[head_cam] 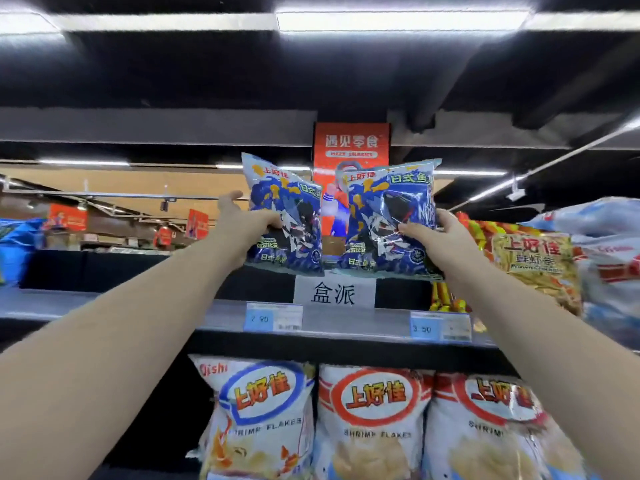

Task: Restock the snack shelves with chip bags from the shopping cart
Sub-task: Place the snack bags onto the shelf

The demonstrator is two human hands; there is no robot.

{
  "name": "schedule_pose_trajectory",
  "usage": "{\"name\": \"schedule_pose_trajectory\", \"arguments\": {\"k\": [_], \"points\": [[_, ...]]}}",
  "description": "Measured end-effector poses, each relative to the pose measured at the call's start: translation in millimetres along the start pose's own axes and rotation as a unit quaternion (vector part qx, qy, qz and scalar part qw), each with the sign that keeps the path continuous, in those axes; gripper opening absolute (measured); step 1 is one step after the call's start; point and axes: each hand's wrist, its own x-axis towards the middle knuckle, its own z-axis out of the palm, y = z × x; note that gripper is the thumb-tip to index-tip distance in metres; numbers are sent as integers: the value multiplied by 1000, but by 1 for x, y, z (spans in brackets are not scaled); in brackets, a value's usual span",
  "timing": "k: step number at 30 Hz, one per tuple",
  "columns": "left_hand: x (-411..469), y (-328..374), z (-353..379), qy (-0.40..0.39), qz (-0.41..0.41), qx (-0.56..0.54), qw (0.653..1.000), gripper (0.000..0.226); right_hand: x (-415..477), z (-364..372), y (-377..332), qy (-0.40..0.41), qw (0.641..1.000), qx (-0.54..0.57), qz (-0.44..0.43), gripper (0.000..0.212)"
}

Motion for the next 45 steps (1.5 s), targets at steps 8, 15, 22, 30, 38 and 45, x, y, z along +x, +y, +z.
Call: {"name": "schedule_pose_trajectory", "arguments": {"k": [8,15,22,30,38,45], "points": [[67,-15,17,-91,-7,77,993,85,39,-11,43,-16,975,-208,79,38],[109,-16,34,-151,1,102,983,83,80,-9,45,-3,943,-300,145,64],[125,-12,52,-194,24,167,966,27,117,-5,54,-1,885,-433,172,60],[141,-19,60,-211,38,162,963,42,137,-9,91,-3,856,-480,191,56],[153,-33,58,-211,21,163,964,50,139,-6,98,-4,806,-572,148,55],[153,-33,56,-206,16,166,964,66,131,3,84,-38,717,-689,-98,92]]}}
